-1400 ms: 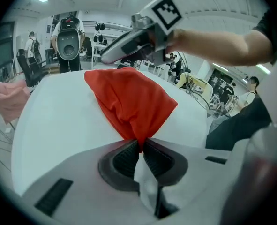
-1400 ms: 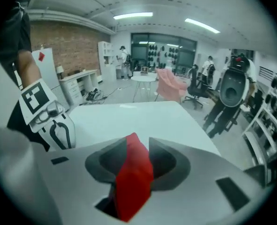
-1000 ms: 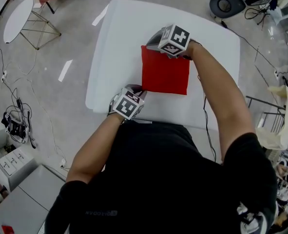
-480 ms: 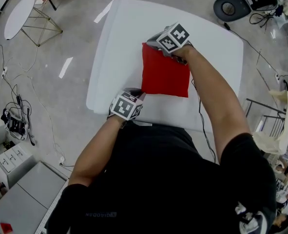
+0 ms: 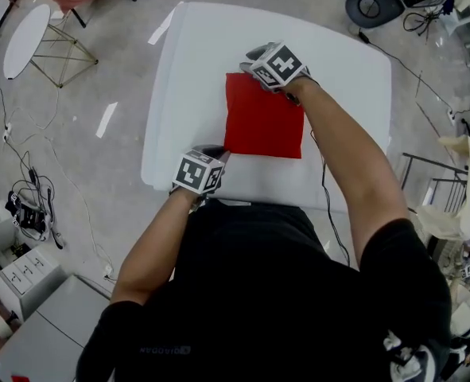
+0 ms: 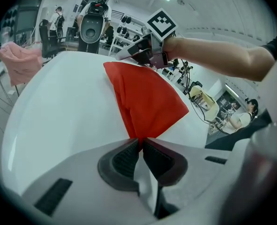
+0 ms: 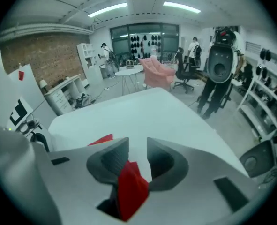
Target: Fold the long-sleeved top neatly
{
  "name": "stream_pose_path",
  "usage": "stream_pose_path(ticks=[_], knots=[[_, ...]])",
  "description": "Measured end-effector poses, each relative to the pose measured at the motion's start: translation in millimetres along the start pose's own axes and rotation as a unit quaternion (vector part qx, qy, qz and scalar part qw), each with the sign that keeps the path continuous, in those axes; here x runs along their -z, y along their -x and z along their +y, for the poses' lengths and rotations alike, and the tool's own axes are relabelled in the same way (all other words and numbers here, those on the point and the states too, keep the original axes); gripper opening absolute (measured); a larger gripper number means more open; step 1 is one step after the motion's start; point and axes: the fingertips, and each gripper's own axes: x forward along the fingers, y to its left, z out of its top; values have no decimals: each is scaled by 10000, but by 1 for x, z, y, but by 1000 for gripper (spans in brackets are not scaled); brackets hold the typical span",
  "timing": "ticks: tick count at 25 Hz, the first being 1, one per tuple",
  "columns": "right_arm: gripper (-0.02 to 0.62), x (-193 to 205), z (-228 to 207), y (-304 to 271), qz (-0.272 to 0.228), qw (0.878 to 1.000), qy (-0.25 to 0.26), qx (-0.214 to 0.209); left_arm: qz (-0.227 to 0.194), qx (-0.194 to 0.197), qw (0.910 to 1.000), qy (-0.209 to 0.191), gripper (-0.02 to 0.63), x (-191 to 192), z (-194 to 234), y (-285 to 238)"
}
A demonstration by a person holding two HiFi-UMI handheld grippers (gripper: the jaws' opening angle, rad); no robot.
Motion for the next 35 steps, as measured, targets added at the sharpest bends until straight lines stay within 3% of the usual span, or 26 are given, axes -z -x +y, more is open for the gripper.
stream_pose_path(ticks=[3,10,13,20,28,32,35], knots=[[104,-10,-31,34,-437,9962,-231,714,36,-52,10000,-24,28,4,3,4],[34,19,-37,109,-1268,9778,-1034,1307,-158,-341,9992,-101,28,21,23,35],[20,49,-15,134,-1329,9683,-1336,1639,-500,-449,9974,-244,28,8,32,56],[21,92,65,172,-1568,9488,-1943,1937,-1086,-278,9894,-920,28,-39,25,92],[10,122,141,222,-2130,9014,-2654,2678,-1475,136,9776,-1492,26,-63,-17,120],[5,133,172,234,-2388,8929,-2769,2626,-1595,203,9742,-1586,27,-58,-36,125],[11,148,188,242,-2636,8782,-3281,2271,-1746,174,9724,-1537,26,-51,-54,130]])
